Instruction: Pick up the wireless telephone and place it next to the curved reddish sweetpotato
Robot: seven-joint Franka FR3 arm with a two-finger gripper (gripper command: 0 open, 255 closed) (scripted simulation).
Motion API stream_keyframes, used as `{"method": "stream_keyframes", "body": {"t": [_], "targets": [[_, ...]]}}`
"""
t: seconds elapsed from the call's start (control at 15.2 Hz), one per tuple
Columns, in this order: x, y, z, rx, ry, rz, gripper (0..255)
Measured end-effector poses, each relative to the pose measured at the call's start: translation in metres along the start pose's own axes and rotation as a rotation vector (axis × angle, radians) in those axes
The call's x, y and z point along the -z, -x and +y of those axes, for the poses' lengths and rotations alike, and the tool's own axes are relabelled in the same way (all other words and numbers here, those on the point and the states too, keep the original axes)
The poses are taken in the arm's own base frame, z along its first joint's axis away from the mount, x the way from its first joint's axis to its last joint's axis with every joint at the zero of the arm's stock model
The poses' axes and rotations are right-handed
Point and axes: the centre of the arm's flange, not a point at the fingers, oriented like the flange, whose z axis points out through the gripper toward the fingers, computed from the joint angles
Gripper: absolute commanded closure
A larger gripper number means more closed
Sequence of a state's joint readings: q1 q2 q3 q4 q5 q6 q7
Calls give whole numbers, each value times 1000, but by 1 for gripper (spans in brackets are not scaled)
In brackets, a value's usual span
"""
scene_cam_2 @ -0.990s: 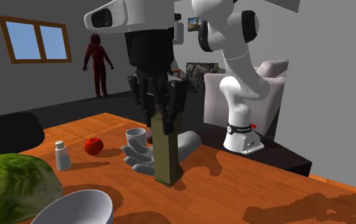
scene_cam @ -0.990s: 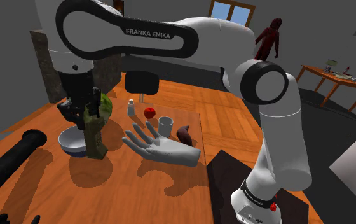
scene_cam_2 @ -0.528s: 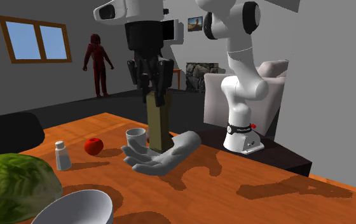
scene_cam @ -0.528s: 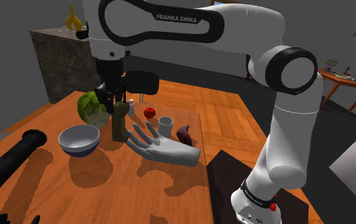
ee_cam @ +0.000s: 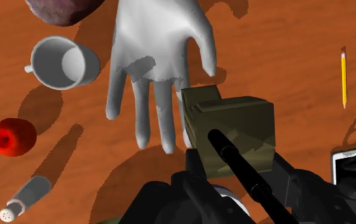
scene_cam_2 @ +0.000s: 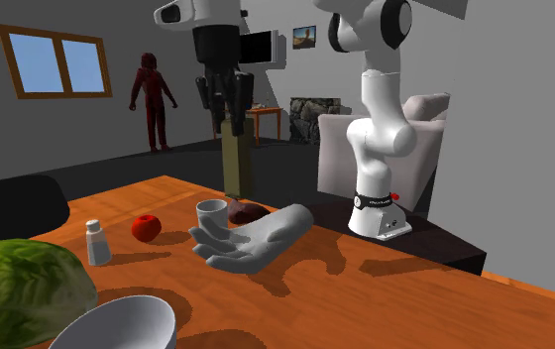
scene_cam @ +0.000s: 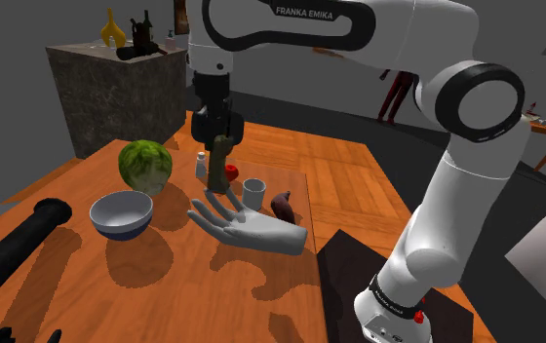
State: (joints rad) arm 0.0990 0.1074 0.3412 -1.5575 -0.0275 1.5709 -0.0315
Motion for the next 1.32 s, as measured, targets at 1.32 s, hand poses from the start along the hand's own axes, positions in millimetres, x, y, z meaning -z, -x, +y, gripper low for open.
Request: {"method": "stream_keyframes", "body": {"t": [1.32], "targets": [[63,131,218,0,-1,0,255]]}}
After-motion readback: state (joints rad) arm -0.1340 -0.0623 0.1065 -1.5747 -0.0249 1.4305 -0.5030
